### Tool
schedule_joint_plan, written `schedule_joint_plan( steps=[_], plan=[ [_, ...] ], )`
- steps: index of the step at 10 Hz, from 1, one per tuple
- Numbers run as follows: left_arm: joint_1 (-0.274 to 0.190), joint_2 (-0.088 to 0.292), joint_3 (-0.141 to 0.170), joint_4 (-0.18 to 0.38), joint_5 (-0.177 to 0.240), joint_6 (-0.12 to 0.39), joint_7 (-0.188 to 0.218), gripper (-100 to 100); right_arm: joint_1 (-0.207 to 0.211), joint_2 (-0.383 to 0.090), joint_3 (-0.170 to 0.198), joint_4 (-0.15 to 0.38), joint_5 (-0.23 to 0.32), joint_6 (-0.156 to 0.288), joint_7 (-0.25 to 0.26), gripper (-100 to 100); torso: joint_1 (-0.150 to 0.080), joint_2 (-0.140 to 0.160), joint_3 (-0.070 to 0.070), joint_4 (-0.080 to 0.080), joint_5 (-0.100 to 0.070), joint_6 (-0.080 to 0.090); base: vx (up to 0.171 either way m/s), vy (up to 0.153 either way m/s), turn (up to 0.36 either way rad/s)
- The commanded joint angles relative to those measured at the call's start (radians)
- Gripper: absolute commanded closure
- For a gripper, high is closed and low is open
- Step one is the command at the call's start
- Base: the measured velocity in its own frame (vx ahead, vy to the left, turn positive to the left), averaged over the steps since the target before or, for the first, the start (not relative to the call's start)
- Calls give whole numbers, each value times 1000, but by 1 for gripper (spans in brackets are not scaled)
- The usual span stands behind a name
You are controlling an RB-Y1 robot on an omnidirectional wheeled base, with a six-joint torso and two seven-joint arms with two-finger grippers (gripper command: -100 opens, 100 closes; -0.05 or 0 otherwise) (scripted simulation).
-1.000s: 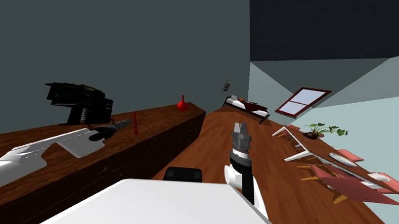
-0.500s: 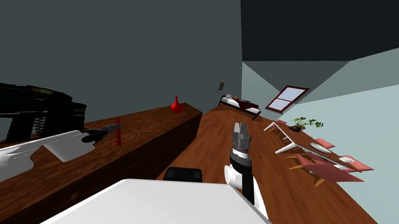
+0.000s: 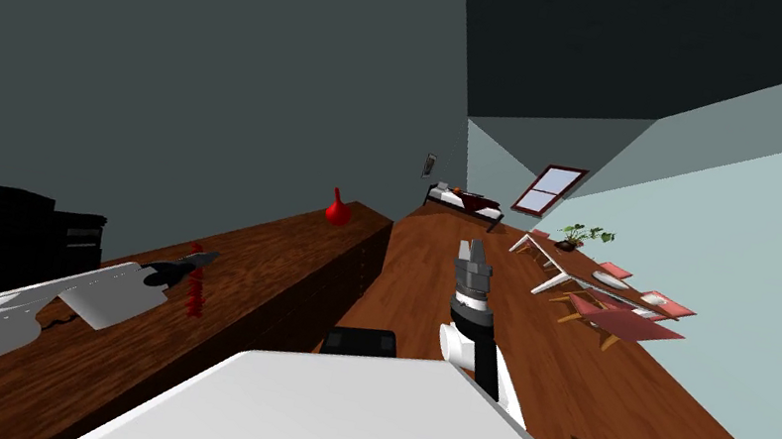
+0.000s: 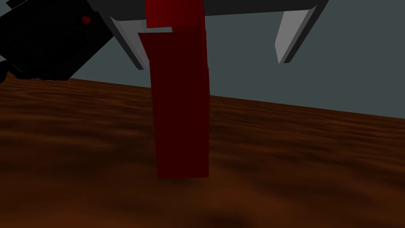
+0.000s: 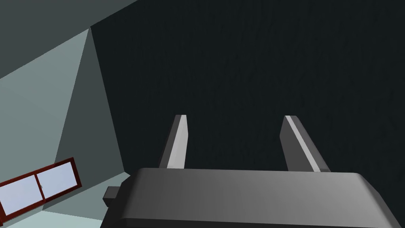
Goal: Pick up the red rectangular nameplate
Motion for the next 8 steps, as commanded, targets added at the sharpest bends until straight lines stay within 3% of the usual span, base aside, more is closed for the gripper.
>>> schedule_joint_plan(
  steps=[1,2,6,7,8],
  plan=[
    [0,0,0,0,0,0,0,0,0,0,0,0,0,0,0,0,0,0,0,0,0,0,10,3,0],
    [0,-7,7,31,1,-14,0,-100,0,0,0,0,0,0,0,0,-1,3,2,1,0,0,-6,6,-136],
    [0,-32,29,142,4,-65,-2,-100,0,0,0,0,0,0,0,0,0,7,4,2,0,0,-36,13,-183],
    [0,-35,33,157,5,-72,-2,-100,0,0,0,0,0,0,0,0,0,8,5,2,0,0,-33,10,-99],
    [3,-33,32,137,1,-63,-1,-100,0,0,0,0,0,0,0,0,-1,7,4,2,0,0,-13,5,-11]
  ],
)
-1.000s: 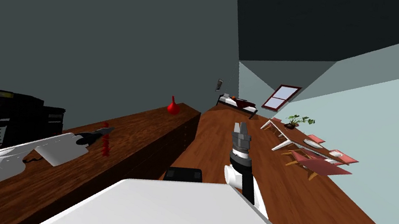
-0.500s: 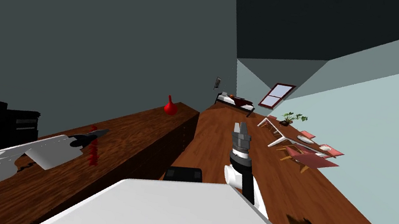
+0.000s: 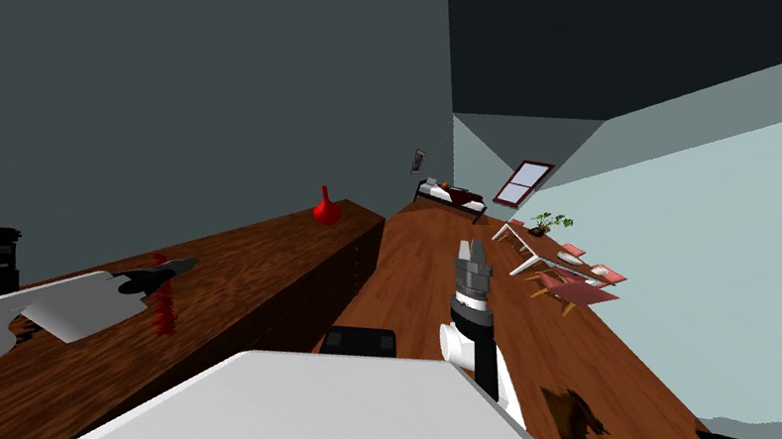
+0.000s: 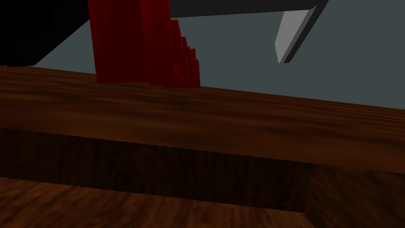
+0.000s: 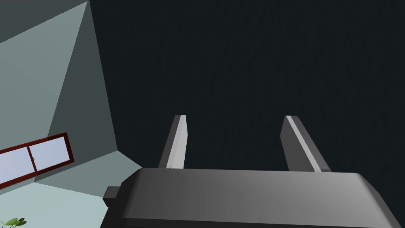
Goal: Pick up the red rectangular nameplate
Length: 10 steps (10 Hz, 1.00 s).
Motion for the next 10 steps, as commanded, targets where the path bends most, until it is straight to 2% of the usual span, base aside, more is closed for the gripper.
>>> schedule_joint_plan(
  steps=[1,5,6,7,10],
  plan=[
    [0,0,0,0,0,0,0,100,0,0,0,0,0,0,0,0,0,0,0,0,0,0,0,0,0],
    [0,0,0,0,0,1,1,100,0,0,0,0,0,0,0,0,-1,-2,-1,0,0,1,-1,0,1],
    [0,0,0,0,0,1,1,0,0,0,0,0,0,0,0,0,-1,-2,-1,0,0,1,0,0,0],
    [-4,9,-10,-28,2,12,-1,100,0,0,0,0,0,0,0,0,-1,-2,-1,0,0,1,26,-1,204],
    [-4,23,-23,-91,0,41,0,100,0,0,0,0,0,0,0,0,-2,-3,-2,-1,-1,0,33,-12,140]
  ],
)
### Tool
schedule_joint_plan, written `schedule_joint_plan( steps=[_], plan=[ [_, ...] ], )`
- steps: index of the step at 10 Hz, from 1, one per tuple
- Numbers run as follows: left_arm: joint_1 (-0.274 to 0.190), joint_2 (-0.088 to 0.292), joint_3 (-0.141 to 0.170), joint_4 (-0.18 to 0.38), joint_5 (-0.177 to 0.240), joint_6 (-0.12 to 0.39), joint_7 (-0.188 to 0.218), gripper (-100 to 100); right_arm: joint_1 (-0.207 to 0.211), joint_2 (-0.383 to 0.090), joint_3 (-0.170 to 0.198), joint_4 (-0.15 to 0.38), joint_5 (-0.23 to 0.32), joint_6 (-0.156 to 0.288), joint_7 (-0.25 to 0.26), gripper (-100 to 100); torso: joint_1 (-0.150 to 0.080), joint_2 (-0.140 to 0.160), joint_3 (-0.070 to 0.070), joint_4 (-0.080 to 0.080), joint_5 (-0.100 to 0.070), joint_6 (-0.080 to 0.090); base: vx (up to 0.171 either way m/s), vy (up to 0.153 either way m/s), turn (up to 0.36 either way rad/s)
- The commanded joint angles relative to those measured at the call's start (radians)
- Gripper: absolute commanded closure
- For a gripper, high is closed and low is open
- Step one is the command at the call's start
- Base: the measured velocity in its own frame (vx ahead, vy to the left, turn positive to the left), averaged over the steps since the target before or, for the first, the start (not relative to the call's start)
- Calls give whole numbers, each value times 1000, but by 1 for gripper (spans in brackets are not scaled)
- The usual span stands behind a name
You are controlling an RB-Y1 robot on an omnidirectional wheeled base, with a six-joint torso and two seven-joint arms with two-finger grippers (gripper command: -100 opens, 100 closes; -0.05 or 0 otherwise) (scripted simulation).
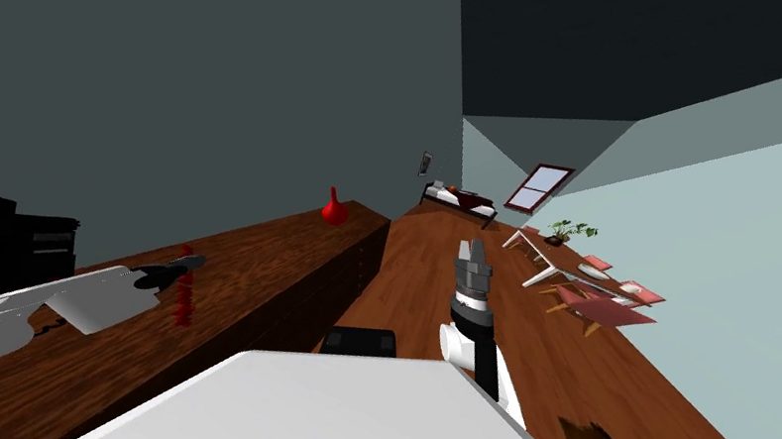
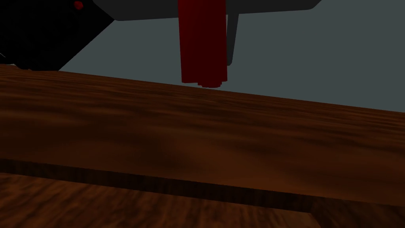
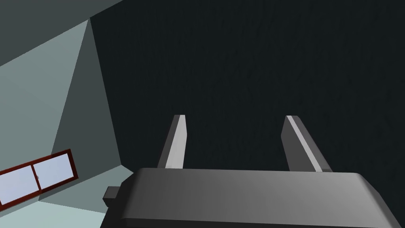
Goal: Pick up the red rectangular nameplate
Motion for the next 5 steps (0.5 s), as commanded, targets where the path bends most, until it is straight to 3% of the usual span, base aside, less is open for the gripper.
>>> schedule_joint_plan(
  steps=[1,4,5],
  plan=[
    [7,12,-4,-40,2,18,2,100,0,0,0,0,0,0,0,0,0,0,0,0,0,0,25,-18,124],
    [7,16,-8,-63,0,27,2,100,0,0,0,0,0,0,0,0,0,1,1,0,0,0,17,-9,76],
    [8,17,-8,-66,0,29,2,0,0,0,0,0,0,0,0,0,1,1,1,0,0,0,0,0,0]
  ],
)
